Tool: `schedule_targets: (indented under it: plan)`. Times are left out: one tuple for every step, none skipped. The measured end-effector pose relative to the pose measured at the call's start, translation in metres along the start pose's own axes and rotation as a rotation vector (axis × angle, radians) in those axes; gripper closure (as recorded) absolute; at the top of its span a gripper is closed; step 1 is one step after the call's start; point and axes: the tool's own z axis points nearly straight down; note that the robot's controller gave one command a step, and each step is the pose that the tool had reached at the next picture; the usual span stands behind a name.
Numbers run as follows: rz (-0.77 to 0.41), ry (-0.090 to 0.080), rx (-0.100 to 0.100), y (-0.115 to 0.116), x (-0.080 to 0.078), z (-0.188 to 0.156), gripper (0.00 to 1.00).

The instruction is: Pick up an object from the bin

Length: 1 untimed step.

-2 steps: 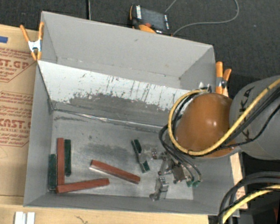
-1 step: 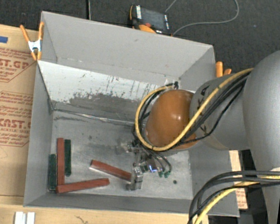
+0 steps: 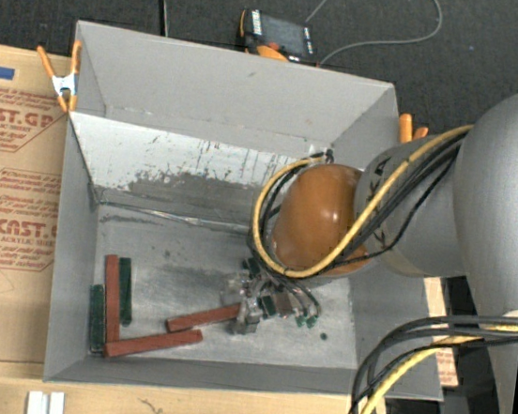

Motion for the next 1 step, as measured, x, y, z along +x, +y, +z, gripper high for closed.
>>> schedule_targets:
  plan:
    - [-0.035, -0.008, 0.004, -0.0179, 0.0172, -0.1502, 1.0]
